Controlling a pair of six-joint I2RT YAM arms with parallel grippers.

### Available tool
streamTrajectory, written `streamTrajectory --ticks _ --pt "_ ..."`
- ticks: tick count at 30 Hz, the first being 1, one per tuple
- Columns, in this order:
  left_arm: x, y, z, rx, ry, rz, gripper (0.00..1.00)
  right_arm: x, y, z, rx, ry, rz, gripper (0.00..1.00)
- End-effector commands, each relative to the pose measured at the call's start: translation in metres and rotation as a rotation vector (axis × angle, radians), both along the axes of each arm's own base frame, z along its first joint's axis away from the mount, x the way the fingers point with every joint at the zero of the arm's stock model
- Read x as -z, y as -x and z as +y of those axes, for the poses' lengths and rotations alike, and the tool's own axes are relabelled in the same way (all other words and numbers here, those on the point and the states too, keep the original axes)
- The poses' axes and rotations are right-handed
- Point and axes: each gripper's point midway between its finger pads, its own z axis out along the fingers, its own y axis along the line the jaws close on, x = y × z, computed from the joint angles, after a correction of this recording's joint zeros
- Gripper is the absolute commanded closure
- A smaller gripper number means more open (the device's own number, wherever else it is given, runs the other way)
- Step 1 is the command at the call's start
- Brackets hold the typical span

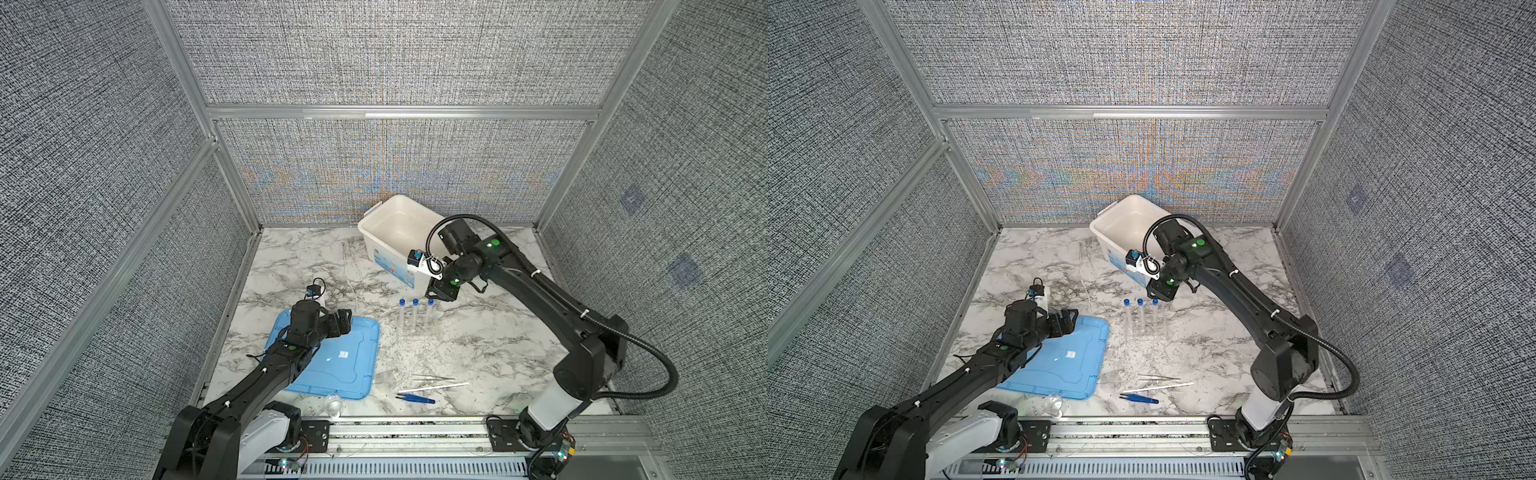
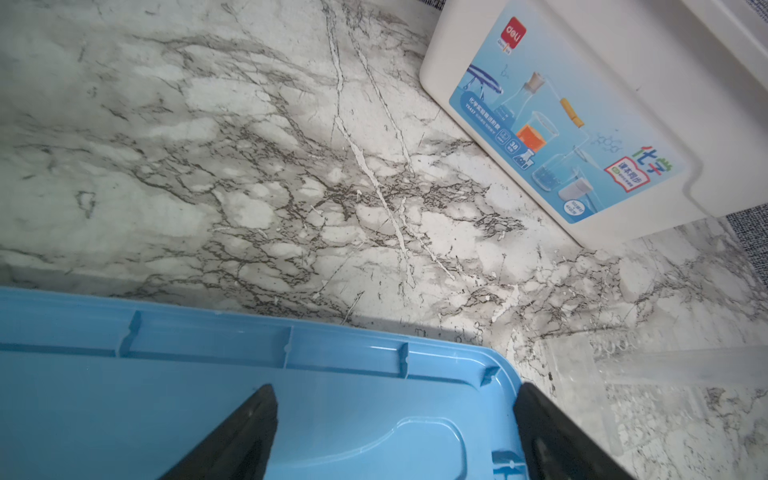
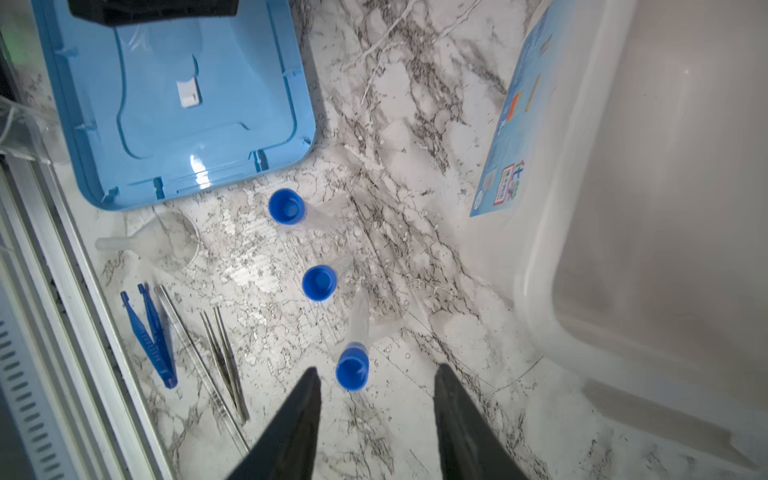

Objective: Organize the chemistry lab equipment
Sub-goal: 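Move the right gripper toward the clear funnel beside the blue lid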

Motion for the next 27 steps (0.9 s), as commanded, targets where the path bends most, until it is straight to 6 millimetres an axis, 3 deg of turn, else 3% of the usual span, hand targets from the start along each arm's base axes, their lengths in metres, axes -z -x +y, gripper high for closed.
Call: streamTrajectory --ticks 1,5,6,7,8,13,18,20,27 --pt "-0.011 -0.001 -0.001 0.013 -0.041 -0.056 0.10 -0.035 -0.016 0.008 0.074 -0.129 -0.134 0.54" --pt "-0.023 -0.004 -0.003 -0.007 -0.054 -0.117 0.09 -0.070 -0.035 -0.005 0.245 -0.247 -0.324 0.46" --pt "-0.026 -0.006 0.001 -0.037 -0.077 -0.130 0.09 -0.081 -0.039 -0.012 0.334 -0.302 -0.359 0.32" --pt "-0.028 -0.008 0.005 -0.067 -0.097 -0.139 0.09 -0.088 -0.042 -0.018 0.424 -0.357 -0.364 0.10" --pt "-0.031 -0.011 0.008 -0.099 -0.113 -0.146 0.09 -0.093 -0.042 -0.025 0.505 -0.418 -0.361 0.01" --pt "-0.045 -0.024 0.016 -0.177 -0.180 -0.140 0.09 -0.097 -0.032 -0.037 0.598 -0.533 -0.295 0.01" --pt "-0.048 -0.032 0.026 -0.259 -0.205 -0.129 0.08 -0.097 0.012 -0.015 0.407 -0.583 -0.156 0.01" --pt "-0.051 -0.033 0.028 -0.276 -0.197 -0.139 0.08 -0.092 0.018 -0.019 0.420 -0.574 -0.154 0.02" --pt "-0.057 -0.035 0.031 -0.322 -0.166 -0.130 0.08 -0.040 0.037 -0.022 0.429 -0.433 -0.029 0.17"
